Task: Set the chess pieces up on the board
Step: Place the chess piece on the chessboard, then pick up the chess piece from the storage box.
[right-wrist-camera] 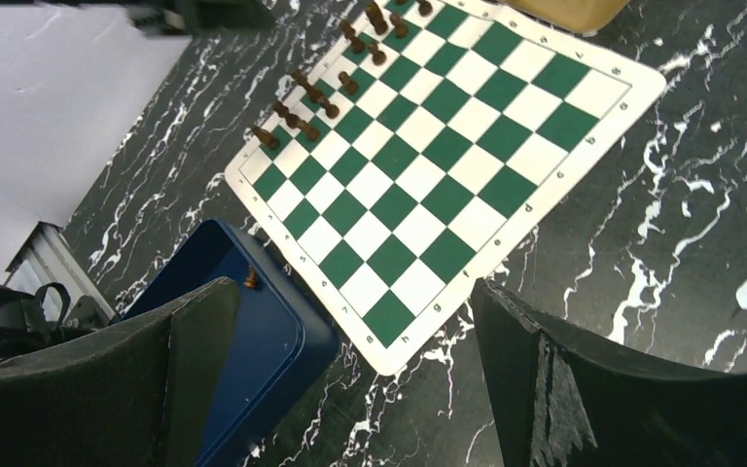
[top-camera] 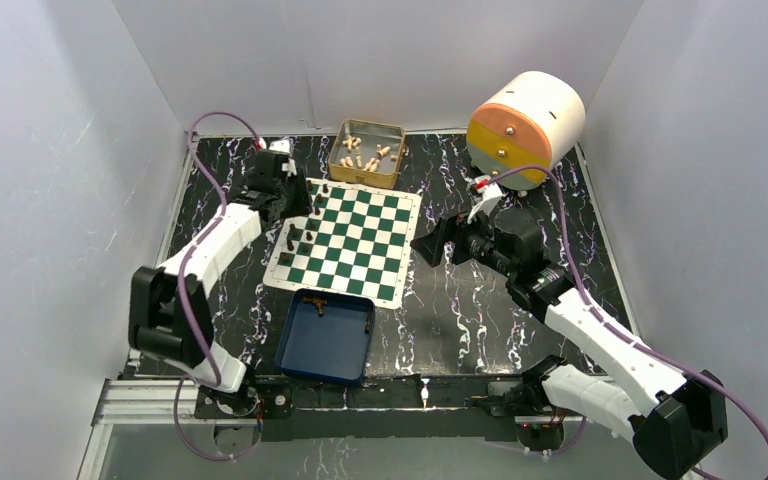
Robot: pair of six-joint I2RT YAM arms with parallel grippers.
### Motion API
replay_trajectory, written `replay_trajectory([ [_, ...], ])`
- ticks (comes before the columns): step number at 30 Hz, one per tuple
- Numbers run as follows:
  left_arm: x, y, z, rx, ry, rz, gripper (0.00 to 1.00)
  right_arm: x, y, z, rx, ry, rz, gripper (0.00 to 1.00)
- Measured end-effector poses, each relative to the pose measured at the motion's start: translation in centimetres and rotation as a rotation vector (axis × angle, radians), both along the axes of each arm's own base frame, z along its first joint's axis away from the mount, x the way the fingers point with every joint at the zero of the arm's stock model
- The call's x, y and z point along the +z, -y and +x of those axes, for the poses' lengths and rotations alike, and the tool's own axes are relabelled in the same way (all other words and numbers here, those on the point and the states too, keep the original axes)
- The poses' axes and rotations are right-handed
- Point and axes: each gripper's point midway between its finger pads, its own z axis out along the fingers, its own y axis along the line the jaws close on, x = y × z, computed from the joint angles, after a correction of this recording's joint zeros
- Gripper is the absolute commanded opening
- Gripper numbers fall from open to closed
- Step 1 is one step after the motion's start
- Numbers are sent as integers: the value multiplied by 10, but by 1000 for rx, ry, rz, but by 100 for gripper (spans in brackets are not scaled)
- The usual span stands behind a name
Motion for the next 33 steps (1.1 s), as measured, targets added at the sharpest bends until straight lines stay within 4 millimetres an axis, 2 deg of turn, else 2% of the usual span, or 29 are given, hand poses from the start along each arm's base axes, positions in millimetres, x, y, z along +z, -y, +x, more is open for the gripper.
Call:
replay_trajectory([
  [4, 60, 1, -5, -26, 131, -33, 56, -4, 1, 5, -31, -63, -24, 88],
  [7, 89, -1, -20, -45, 188, -52, 62, -8, -3, 8, -41, -124, -31, 76],
  [9, 98, -1, -32, -57, 213, -65, 65, -12, -6, 8, -41, -163, -25, 68],
  [11, 97, -3, -48, -70, 214, -76, 67, -17, -10, 4, -35, -208, -13, 62],
  [15, 80, -8, -83, -82, 172, -90, 70, -25, -25, -8, -11, -272, -15, 53],
  [19, 72, -19, -110, -68, 158, -75, 71, -33, -72, -42, 102, -311, -77, 46],
  [24, 83, -38, -131, -15, 235, -42, 70, -40, -122, -70, 173, -324, -130, 37],
  [29, 94, -60, -144, 56, 314, 9, 70, -78, -160, -90, 195, -342, -229, 33],
  [33, 89, -72, -148, 100, 319, 56, 72, -107, -176, -99, 200, -333, -347, 33],
])
